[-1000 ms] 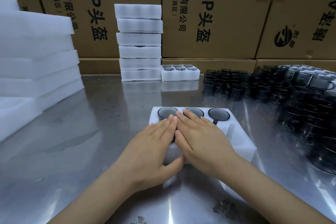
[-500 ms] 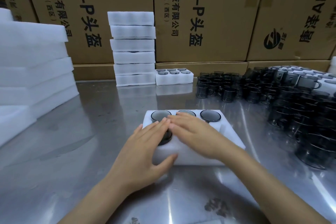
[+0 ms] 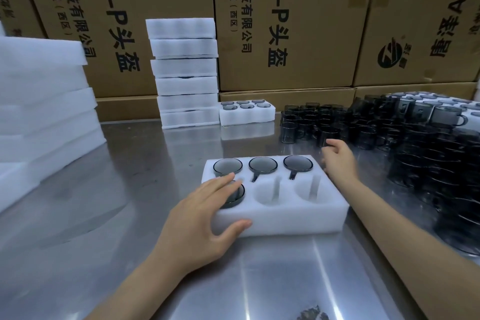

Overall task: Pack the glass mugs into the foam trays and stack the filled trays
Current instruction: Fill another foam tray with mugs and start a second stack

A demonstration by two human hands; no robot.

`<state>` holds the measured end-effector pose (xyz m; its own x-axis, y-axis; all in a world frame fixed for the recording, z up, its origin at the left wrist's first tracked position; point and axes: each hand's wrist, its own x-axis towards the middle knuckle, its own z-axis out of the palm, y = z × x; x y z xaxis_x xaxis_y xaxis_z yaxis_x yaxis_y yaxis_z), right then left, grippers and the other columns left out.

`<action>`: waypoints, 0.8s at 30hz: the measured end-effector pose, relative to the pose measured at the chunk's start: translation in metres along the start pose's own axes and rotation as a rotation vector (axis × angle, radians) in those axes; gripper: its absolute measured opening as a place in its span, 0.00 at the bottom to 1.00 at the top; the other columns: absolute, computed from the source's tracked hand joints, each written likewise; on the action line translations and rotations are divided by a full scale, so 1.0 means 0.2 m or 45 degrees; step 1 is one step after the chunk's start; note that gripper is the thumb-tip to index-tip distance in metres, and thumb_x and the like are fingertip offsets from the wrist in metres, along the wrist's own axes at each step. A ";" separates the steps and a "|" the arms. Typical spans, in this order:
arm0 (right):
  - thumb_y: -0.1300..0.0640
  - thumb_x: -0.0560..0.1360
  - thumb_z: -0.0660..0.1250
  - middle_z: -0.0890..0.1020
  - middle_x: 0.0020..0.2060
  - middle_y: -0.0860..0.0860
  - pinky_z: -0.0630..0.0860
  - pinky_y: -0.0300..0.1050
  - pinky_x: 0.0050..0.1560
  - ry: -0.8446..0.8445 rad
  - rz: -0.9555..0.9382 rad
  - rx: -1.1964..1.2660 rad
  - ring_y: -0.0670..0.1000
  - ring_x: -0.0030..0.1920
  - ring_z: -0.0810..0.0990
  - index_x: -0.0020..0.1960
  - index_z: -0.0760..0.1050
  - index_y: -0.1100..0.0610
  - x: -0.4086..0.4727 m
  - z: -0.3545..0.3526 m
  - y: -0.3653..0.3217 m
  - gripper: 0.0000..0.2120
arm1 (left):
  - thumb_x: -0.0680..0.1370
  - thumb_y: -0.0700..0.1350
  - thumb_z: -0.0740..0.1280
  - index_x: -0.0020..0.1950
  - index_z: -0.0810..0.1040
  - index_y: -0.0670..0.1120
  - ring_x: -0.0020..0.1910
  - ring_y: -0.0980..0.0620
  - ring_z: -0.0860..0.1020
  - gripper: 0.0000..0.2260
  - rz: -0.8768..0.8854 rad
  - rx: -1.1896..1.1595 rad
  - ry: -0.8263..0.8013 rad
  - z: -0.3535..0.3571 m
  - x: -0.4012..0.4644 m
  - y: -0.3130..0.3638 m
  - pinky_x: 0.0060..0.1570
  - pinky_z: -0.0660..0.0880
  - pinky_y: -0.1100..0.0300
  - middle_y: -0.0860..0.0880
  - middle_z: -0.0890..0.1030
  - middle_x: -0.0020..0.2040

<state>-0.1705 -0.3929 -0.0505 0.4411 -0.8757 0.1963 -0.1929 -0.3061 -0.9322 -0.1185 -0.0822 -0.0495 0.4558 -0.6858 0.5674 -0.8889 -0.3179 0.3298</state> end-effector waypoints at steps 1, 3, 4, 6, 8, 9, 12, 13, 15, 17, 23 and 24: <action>0.57 0.76 0.58 0.78 0.57 0.51 0.76 0.56 0.55 0.016 -0.023 -0.007 0.56 0.49 0.79 0.67 0.69 0.53 0.02 0.00 0.00 0.20 | 0.70 0.66 0.61 0.68 0.71 0.59 0.67 0.70 0.60 0.28 -0.005 -0.006 0.005 0.00 0.00 0.00 0.62 0.51 0.81 0.65 0.67 0.69; 0.59 0.76 0.58 0.76 0.62 0.50 0.75 0.57 0.58 0.071 -0.080 -0.025 0.57 0.55 0.78 0.67 0.70 0.53 0.07 0.01 0.01 0.19 | 0.69 0.66 0.62 0.68 0.70 0.60 0.68 0.70 0.61 0.28 -0.012 -0.031 0.006 0.01 -0.01 -0.01 0.63 0.52 0.80 0.66 0.66 0.69; 0.59 0.76 0.59 0.74 0.64 0.51 0.74 0.55 0.59 0.108 -0.112 -0.037 0.55 0.57 0.76 0.68 0.69 0.53 0.10 0.01 0.02 0.20 | 0.69 0.67 0.62 0.68 0.70 0.61 0.69 0.69 0.61 0.28 -0.014 -0.044 0.001 0.01 -0.01 -0.01 0.63 0.52 0.79 0.67 0.65 0.69; 0.59 0.77 0.59 0.70 0.67 0.50 0.70 0.48 0.56 0.185 -0.171 -0.101 0.51 0.56 0.74 0.70 0.67 0.53 0.15 0.00 0.04 0.21 | 0.68 0.68 0.62 0.67 0.68 0.64 0.70 0.69 0.60 0.28 -0.018 -0.071 -0.010 0.01 -0.01 -0.02 0.64 0.52 0.78 0.70 0.64 0.69; 0.57 0.77 0.59 0.68 0.68 0.49 0.67 0.45 0.49 0.258 -0.219 -0.192 0.47 0.49 0.72 0.72 0.64 0.52 0.21 0.00 0.06 0.23 | 0.68 0.68 0.62 0.67 0.68 0.65 0.70 0.70 0.59 0.28 -0.013 -0.099 -0.018 0.01 0.00 -0.03 0.65 0.53 0.78 0.72 0.63 0.69; 0.56 0.77 0.59 0.67 0.68 0.49 0.66 0.45 0.46 0.297 -0.242 -0.243 0.48 0.47 0.72 0.73 0.63 0.50 0.23 0.00 0.06 0.24 | 0.68 0.68 0.63 0.67 0.68 0.65 0.70 0.70 0.59 0.28 -0.005 -0.108 -0.025 0.01 0.00 -0.04 0.65 0.53 0.78 0.72 0.63 0.69; 0.55 0.77 0.60 0.64 0.67 0.50 0.67 0.47 0.43 0.429 -0.354 -0.441 0.54 0.57 0.71 0.72 0.62 0.48 0.30 0.01 0.07 0.24 | 0.69 0.67 0.63 0.68 0.69 0.63 0.70 0.68 0.61 0.28 0.035 -0.121 -0.045 0.00 0.01 -0.05 0.66 0.55 0.76 0.71 0.63 0.70; 0.55 0.77 0.60 0.63 0.68 0.51 0.68 0.47 0.43 0.468 -0.385 -0.508 0.55 0.61 0.69 0.72 0.62 0.48 0.32 0.01 0.07 0.24 | 0.69 0.67 0.64 0.68 0.69 0.63 0.70 0.68 0.61 0.28 0.045 -0.122 -0.046 0.00 0.01 -0.05 0.66 0.55 0.75 0.71 0.64 0.70; 0.54 0.77 0.61 0.61 0.69 0.53 0.69 0.50 0.44 0.520 -0.420 -0.617 0.57 0.63 0.65 0.72 0.62 0.49 0.35 0.02 0.07 0.25 | 0.69 0.66 0.64 0.67 0.69 0.63 0.70 0.67 0.62 0.27 0.051 -0.121 -0.038 0.00 0.01 -0.05 0.66 0.56 0.75 0.70 0.64 0.70; 0.54 0.77 0.61 0.60 0.70 0.54 0.71 0.55 0.50 0.540 -0.435 -0.686 0.59 0.63 0.64 0.73 0.62 0.49 0.38 0.02 0.07 0.25 | 0.69 0.65 0.64 0.66 0.69 0.64 0.70 0.67 0.63 0.26 0.061 -0.117 -0.025 0.00 0.02 -0.05 0.65 0.58 0.74 0.70 0.64 0.70; 0.53 0.77 0.62 0.60 0.71 0.55 0.69 0.59 0.56 0.511 -0.458 -0.850 0.62 0.65 0.63 0.71 0.64 0.52 0.44 0.03 0.09 0.23 | 0.68 0.64 0.65 0.67 0.71 0.61 0.69 0.66 0.64 0.27 0.058 -0.112 -0.017 0.00 0.01 -0.05 0.65 0.58 0.74 0.69 0.65 0.70; 0.53 0.77 0.62 0.60 0.71 0.55 0.69 0.60 0.56 0.515 -0.446 -0.847 0.62 0.65 0.63 0.71 0.65 0.52 0.44 0.03 0.09 0.22 | 0.68 0.64 0.65 0.67 0.71 0.61 0.70 0.66 0.63 0.27 0.053 -0.108 -0.022 0.00 0.02 -0.05 0.65 0.58 0.75 0.69 0.65 0.70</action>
<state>-0.1298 -0.4742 -0.0515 0.2491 -0.7168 0.6512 -0.6341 -0.6290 -0.4498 -0.1089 -0.0812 -0.0506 0.4168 -0.7086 0.5693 -0.8997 -0.2324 0.3694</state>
